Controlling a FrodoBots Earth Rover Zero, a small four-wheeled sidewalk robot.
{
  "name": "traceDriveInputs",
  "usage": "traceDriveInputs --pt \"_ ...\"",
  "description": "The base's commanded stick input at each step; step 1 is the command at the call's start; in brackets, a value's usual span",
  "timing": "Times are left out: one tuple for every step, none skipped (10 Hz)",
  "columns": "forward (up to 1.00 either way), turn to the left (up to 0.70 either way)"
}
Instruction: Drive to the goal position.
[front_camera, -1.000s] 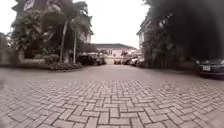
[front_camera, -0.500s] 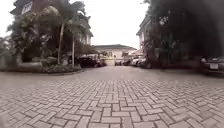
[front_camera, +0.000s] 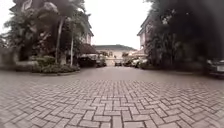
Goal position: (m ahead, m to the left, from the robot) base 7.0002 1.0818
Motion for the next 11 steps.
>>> traceDriveInputs --pt "0.7 0.0" --pt "0.7 0.0" --pt "0.7 0.0" --pt "0.7 0.0" --pt "0.7 0.0" --pt "0.7 0.0" --pt "0.7 0.0" --pt "0.7 0.0" --pt "0.7 0.0" --pt "0.7 0.0" --pt "0.7 0.0"
